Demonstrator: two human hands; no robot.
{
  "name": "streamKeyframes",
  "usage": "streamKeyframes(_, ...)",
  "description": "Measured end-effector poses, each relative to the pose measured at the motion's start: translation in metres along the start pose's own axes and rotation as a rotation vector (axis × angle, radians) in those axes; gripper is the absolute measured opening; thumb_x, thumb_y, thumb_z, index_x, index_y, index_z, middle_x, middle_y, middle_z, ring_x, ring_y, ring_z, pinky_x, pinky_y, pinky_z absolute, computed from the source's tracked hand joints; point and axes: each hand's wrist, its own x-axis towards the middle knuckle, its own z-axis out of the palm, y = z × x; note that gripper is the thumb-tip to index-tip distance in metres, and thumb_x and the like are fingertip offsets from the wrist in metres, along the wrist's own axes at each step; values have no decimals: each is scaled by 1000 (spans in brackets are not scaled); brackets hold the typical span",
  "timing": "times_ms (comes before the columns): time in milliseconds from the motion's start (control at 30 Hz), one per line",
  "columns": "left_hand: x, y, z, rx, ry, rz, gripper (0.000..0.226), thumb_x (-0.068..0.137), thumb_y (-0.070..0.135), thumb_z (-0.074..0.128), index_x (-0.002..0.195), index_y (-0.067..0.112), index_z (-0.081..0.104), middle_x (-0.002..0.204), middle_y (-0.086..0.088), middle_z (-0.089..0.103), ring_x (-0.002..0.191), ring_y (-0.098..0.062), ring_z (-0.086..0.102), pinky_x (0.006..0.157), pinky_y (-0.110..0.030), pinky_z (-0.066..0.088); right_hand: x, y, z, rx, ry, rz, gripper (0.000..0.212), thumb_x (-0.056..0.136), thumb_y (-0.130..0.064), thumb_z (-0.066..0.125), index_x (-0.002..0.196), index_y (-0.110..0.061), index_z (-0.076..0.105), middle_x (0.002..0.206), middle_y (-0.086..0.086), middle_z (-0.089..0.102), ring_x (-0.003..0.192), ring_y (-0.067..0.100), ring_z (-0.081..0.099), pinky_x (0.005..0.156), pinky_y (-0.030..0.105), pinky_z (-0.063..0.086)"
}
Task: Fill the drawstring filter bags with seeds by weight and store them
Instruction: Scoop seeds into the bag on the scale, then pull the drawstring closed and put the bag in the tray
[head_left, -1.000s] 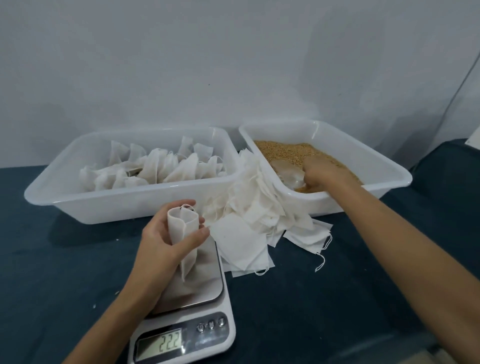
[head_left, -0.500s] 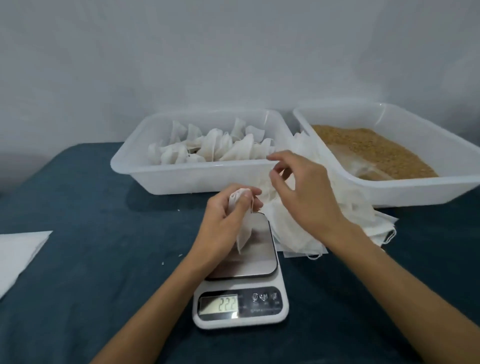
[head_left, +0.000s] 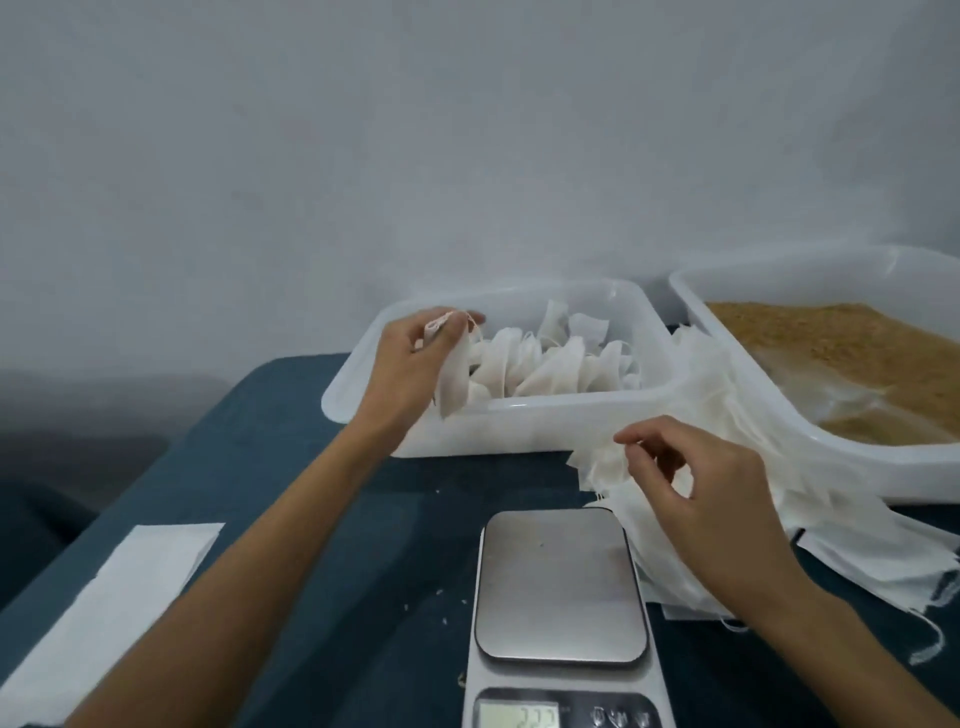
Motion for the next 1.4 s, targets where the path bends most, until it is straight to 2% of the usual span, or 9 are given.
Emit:
streamKeyframes(133,68,-10,2,201,83,-64,25,103,29,61,95,15,81,86,-3,75,66,-17,70,68,-32,55,0,-1,-2,14,5,27,19,92,-11,68,98,-29,71,80,-20,65,77,9,64,68,19,48)
streamKeyframes(433,174,-81,80,529,12,-241,33,96,14,61,65,0,63,57,-19,61,67,-30,64,80,-42,58,3,-4,-8,-88,-38,-10,16,94,-18,60,101,-32,65,74,-30,47,73,0,55,68,11,41)
streamKeyframes(600,216,-109,105,631,-50,-365,29,94,11,66,106,-15,69,107,-32,73,102,-44,72,91,-49,59,8,-1,-14,-112,51,-24,6,85,-28,56,81,-29,60,66,-24,39,61,1,45,60,14,39)
streamKeyframes(767,217,-103,113,559,-196,-487,29,88,13,84,91,-11,67,102,-30,73,51,-22,70,43,-27,56,10,4,-18,9,78,105,5,81,-28,59,76,-28,57,62,-16,50,63,10,53,57,17,41)
streamKeyframes(833,213,-95,110,534,-274,-508,41,90,22,82,107,-13,68,106,-27,75,60,-22,67,46,-25,55,12,5,-21,81,122,158,9,78,-23,62,74,-28,57,64,-10,55,63,14,55,55,19,42)
streamKeyframes(1000,183,-31,105,654,-75,-80,34,99,27,70,113,-5,72,113,-21,75,98,-33,71,90,-36,56,19,7,-33,164,284,219,10,77,-15,64,72,-23,61,65,-5,59,61,13,56,53,14,40)
streamKeyframes(1100,119,21,102,506,-13,214,16,99,24,69,100,9,74,95,-4,75,78,-7,63,76,-20,47,22,12,-37,228,338,257,14,87,-9,63,81,-21,65,62,-3,57,54,11,50,50,18,38)
streamKeyframes(1267,-30,50,89,502,-503,410,14,90,19,79,80,25,72,72,16,60,62,-3,51,61,-14,38,23,11,-40,298,385,265,12,94,-9,58,91,-19,65,55,1,51,48,9,41,48,17,34)
streamKeyframes(1400,-77,30,102,823,-709,185,30,94,42,73,75,21,66,76,11,54,70,-6,49,65,-30,36,22,5,-37,276,378,219,12,93,-12,56,91,-22,63,56,8,51,52,28,45,50,33,38)
